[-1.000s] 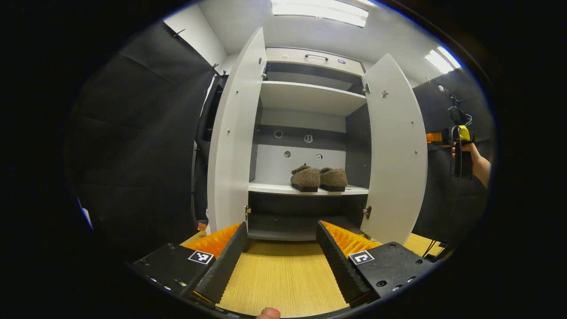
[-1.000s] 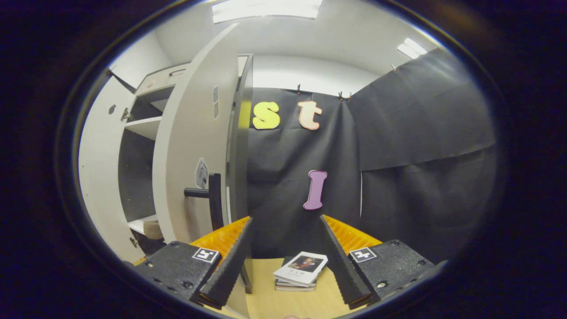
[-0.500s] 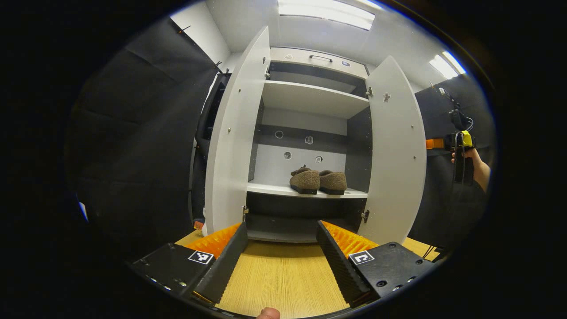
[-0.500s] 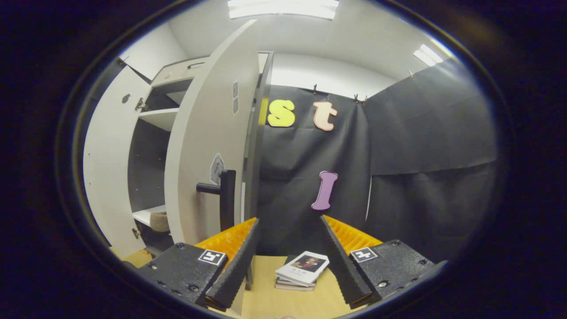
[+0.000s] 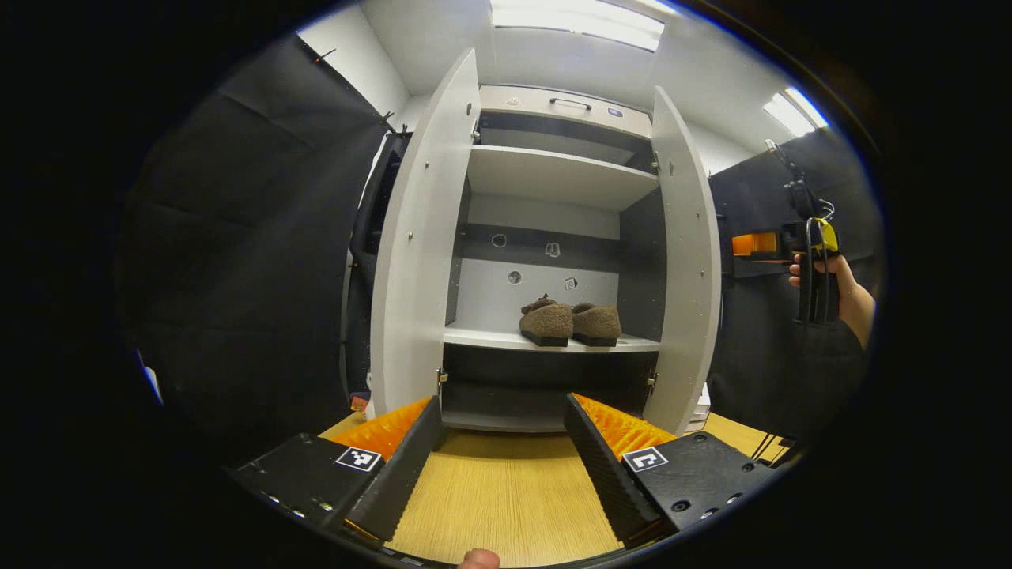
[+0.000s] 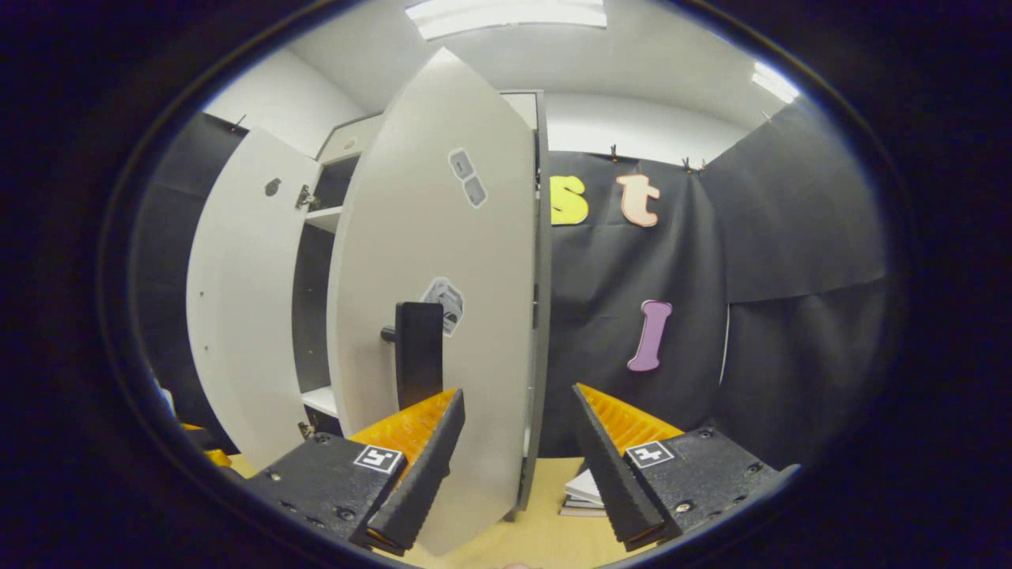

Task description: Grab one shoe with the right hand and put it into the shoe cabinet, grab the other shoe with the left hand and put it into the shoe cabinet; then close the right door with the right hand and the left door with the left hand.

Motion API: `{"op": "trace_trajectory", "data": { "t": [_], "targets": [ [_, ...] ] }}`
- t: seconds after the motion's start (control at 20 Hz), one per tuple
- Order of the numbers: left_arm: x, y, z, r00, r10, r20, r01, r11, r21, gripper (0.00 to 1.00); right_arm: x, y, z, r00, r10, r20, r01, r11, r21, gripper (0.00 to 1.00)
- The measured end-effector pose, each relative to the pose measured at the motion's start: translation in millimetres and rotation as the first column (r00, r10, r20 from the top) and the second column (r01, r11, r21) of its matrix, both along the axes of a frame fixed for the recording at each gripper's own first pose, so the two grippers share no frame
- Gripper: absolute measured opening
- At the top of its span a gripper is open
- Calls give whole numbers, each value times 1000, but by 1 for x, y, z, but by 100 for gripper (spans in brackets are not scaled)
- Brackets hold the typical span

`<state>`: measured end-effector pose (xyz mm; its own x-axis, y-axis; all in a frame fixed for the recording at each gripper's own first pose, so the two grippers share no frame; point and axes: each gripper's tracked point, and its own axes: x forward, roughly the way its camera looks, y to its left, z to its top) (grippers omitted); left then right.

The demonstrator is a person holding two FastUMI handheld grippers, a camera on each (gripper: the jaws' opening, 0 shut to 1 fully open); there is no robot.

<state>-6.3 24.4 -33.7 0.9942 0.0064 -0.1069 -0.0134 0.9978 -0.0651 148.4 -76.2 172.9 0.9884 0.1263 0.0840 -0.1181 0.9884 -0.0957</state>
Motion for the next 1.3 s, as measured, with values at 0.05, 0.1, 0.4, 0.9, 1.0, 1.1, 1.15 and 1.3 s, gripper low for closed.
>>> {"op": "trace_trajectory", "data": {
  "t": [0.05, 0.1, 0.4, 0.9, 1.0, 1.1, 1.15, 1.3],
  "targets": [
    [-1, 1, 1, 1000, 5, 1, -5, 1000, 2, 95, 4, 7, -1, 1000, 17, -1, -17, 1000, 3, 82],
    [-2, 3, 2, 1000, 8, 2, -8, 1000, 4, 95, 7, 14, -2, 1000, 31, -1, -31, 999, 12, 88],
    [-5, 1, 3, 1000, 12, -9, -12, 1000, -1, 95, 20, 36, 3, 998, 51, 23, -52, 998, 40, 93],
    [-3, -3, 4, 1000, 5, -13, -5, 1000, 3, 99, -56, 21, -21, 996, -32, 85, 32, 999, 0, 92],
    [-2, -6, 4, 1000, -2, -5, 2, 1000, 6, 95, -74, 23, -45, 995, -58, 85, 56, 998, 22, 93],
    [0, -7, 3, 1000, 5, 5, -5, 1000, 13, 90, -89, 26, -75, 993, -82, 88, 78, 996, 48, 92],
    [2, -8, 0, 1000, 6, 0, -6, 1000, 12, 95, -96, 27, -90, 992, -96, 86, 92, 994, 53, 92],
    [5, -13, -7, 1000, -6, -30, 6, 1000, -11, 95, -115, 32, -127, 987, -143, 70, 140, 989, 48, 92]
  ]
}}
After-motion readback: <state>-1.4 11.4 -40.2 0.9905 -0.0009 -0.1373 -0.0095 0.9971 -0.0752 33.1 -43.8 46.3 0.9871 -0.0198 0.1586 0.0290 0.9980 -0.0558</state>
